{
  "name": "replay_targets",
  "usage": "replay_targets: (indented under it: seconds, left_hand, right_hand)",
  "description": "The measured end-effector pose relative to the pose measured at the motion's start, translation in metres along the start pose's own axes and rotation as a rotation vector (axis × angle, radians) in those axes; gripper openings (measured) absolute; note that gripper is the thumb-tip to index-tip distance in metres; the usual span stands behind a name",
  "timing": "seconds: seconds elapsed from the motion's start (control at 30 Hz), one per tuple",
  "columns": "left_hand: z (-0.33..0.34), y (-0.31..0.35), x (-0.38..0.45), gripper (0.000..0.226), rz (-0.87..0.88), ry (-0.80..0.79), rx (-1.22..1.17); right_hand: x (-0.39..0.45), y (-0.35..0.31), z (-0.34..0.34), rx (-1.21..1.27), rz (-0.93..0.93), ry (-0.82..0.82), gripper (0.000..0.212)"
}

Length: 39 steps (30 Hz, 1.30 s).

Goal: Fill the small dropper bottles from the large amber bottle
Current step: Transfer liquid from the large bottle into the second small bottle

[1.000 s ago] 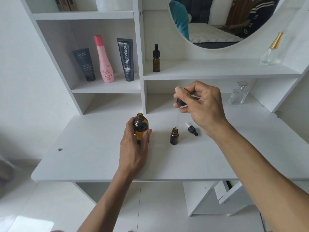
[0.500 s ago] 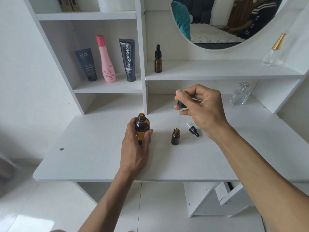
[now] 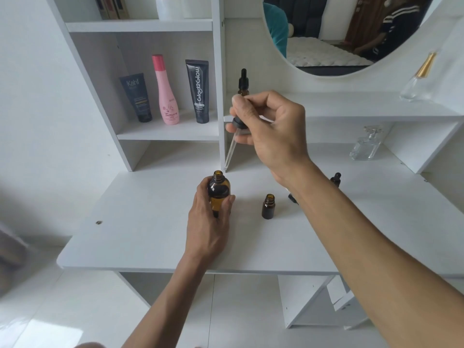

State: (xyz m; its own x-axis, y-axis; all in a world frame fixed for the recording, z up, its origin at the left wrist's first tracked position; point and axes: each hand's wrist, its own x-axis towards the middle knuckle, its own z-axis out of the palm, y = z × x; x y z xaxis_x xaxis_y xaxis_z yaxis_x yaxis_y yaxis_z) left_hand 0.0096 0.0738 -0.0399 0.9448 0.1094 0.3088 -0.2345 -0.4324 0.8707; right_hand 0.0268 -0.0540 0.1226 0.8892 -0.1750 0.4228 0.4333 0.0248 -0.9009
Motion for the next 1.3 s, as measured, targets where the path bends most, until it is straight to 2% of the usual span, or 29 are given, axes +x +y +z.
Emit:
replay_targets:
  seconds: [0.73,1.3]
  left_hand:
    - [-0.001,0.0,-0.002,0.041,0.034,-0.009,-0.013]
    - [-0.002,0.002,-0.002,0.043,0.037,-0.011,-0.015]
  right_hand:
    - [0.002,0.019,0.021,-0.236,-0.009,-0.159,0.019]
    - [-0.013,0.054,0.018,-0.25,0.062,-0.185,0.023]
